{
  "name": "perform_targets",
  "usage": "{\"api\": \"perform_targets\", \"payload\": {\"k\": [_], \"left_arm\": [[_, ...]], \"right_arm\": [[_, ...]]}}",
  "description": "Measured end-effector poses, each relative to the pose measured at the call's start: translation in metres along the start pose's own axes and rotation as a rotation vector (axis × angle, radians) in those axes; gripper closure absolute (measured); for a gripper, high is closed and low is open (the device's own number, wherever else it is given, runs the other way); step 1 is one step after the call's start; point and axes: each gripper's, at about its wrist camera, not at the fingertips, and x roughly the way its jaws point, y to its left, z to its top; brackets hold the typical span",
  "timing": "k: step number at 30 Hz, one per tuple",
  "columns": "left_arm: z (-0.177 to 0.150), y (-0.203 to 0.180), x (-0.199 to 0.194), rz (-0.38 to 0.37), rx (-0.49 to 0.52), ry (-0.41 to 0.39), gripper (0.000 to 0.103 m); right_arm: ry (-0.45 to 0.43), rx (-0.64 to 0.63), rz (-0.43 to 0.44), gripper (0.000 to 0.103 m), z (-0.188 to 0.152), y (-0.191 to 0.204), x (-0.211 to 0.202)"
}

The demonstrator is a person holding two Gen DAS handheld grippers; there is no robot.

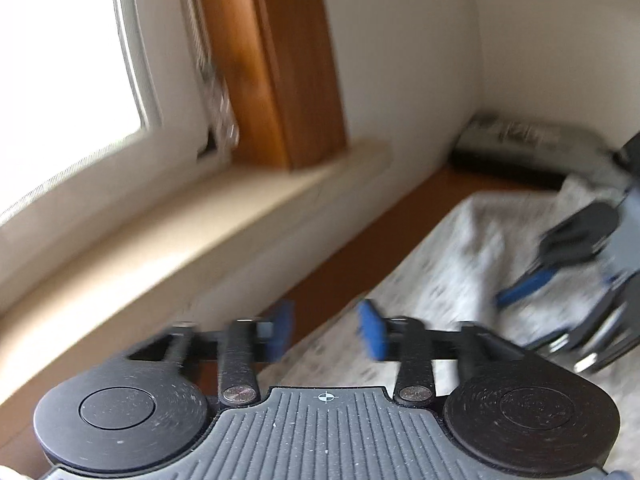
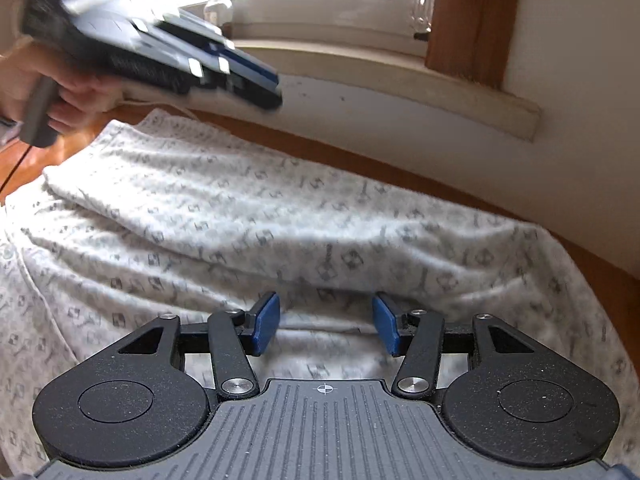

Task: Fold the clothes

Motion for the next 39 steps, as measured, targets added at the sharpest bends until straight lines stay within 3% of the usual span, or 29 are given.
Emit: {"api": "perform_targets", "payload": {"k": [3, 7, 10, 11, 12, 13, 19, 22, 27, 31, 35, 36, 39], "left_arm": [[-0.015, 0.014, 0.024, -0.019, -0.010, 0.039, 0.044], [-0.027, 0.026, 0.040, -0.108, -0.062, 0.066, 0.046], [-0.032, 0.029, 0.046, -0.146, -0.085, 0.076, 0.069], [-0.033, 0.030, 0.048, -0.159, -0.092, 0.079, 0.088], [-0.033, 0.031, 0.048, -0.165, -0.095, 0.079, 0.098], [-0.032, 0.030, 0.045, -0.157, -0.092, 0.069, 0.101], [-0.017, 0.029, 0.012, -0.101, -0.106, -0.045, 0.102], [-0.001, 0.026, -0.013, -0.078, -0.105, -0.110, 0.102], [0.022, 0.009, -0.046, -0.081, -0.066, -0.192, 0.102], [0.031, -0.006, -0.068, -0.101, -0.047, -0.242, 0.102], [0.026, -0.018, -0.084, -0.146, -0.061, -0.256, 0.102], [0.022, -0.021, -0.085, -0.164, -0.070, -0.249, 0.102], [0.005, -0.035, -0.080, -0.204, -0.068, -0.203, 0.102]], "right_arm": [[-0.015, 0.026, 0.004, 0.045, -0.005, -0.004, -0.002], [-0.053, 0.064, 0.014, 0.041, -0.014, -0.010, -0.001], [-0.057, 0.057, 0.004, 0.039, -0.013, -0.009, 0.000], [-0.057, 0.053, -0.001, 0.039, -0.013, -0.008, 0.001], [-0.057, 0.052, -0.003, 0.039, -0.013, -0.008, 0.001], [-0.058, 0.052, -0.004, 0.038, -0.013, -0.008, 0.001], [-0.073, 0.026, -0.014, 0.038, -0.014, -0.004, -0.003], [-0.071, -0.005, 0.034, 0.053, -0.009, 0.000, -0.002], [-0.072, 0.018, 0.061, 0.056, 0.016, -0.003, 0.003], [-0.058, 0.032, 0.015, 0.056, 0.042, -0.010, 0.024], [-0.222, 0.042, -0.159, 0.057, 0.056, -0.012, 0.021], [-0.248, 0.072, -0.162, 0.055, 0.056, -0.014, 0.017], [-0.192, 0.082, -0.109, 0.048, 0.039, -0.014, 0.011]]}}
